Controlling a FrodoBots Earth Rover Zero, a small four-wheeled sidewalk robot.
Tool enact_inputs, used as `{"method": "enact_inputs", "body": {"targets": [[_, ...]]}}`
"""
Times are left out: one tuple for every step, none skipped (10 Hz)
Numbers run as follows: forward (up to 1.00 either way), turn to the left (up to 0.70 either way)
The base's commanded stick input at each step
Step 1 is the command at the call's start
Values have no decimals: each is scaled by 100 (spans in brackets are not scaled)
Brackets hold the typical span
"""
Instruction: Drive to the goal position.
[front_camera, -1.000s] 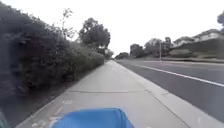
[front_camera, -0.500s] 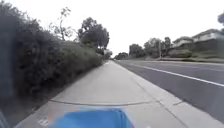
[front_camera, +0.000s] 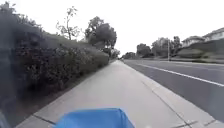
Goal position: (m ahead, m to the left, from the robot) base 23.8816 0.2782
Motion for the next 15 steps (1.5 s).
{"method": "enact_inputs", "body": {"targets": [[100,0],[100,0],[100,0],[100,0],[100,0],[100,0],[100,0],[100,0],[100,0],[100,0],[100,0],[100,0],[100,0],[100,0],[100,0]]}}
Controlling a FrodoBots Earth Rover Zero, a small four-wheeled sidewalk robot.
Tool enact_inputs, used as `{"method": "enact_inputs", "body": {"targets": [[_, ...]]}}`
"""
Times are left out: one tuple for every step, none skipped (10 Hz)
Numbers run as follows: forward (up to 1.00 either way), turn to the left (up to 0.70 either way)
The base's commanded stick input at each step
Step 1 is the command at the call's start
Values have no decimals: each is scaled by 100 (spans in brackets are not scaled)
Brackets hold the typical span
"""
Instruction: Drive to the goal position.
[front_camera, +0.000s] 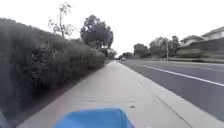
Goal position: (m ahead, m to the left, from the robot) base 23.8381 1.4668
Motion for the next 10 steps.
{"method": "enact_inputs", "body": {"targets": [[100,0],[100,0],[100,0],[100,0],[100,0],[100,0],[100,21],[100,27],[100,27],[100,27]]}}
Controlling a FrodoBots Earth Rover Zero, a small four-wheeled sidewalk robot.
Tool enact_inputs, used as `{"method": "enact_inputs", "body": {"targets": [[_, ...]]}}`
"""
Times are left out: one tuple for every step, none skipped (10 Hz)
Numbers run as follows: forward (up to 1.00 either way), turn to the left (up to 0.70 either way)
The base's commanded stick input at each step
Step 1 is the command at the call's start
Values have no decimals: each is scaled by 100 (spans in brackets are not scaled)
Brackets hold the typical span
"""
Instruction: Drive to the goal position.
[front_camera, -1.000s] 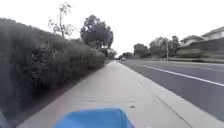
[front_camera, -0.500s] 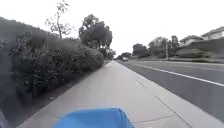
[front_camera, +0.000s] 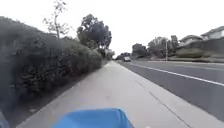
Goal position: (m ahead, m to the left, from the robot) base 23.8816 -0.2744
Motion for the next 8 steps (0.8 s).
{"method": "enact_inputs", "body": {"targets": [[100,21],[100,4],[100,0],[100,0],[100,0],[100,0],[100,0],[100,0]]}}
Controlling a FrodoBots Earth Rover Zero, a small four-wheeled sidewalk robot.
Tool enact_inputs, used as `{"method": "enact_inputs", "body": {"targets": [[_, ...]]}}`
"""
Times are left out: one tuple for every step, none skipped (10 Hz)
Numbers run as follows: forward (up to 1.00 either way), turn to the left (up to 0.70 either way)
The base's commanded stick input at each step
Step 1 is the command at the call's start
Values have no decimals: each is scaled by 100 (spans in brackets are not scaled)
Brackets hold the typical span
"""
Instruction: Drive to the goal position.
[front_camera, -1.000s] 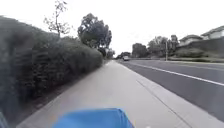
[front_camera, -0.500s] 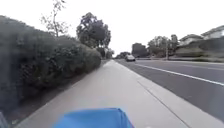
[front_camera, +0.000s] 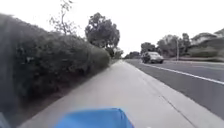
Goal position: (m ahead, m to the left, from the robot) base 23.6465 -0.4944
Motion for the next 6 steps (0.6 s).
{"method": "enact_inputs", "body": {"targets": [[100,0],[100,0],[100,0],[100,0],[100,0],[100,0]]}}
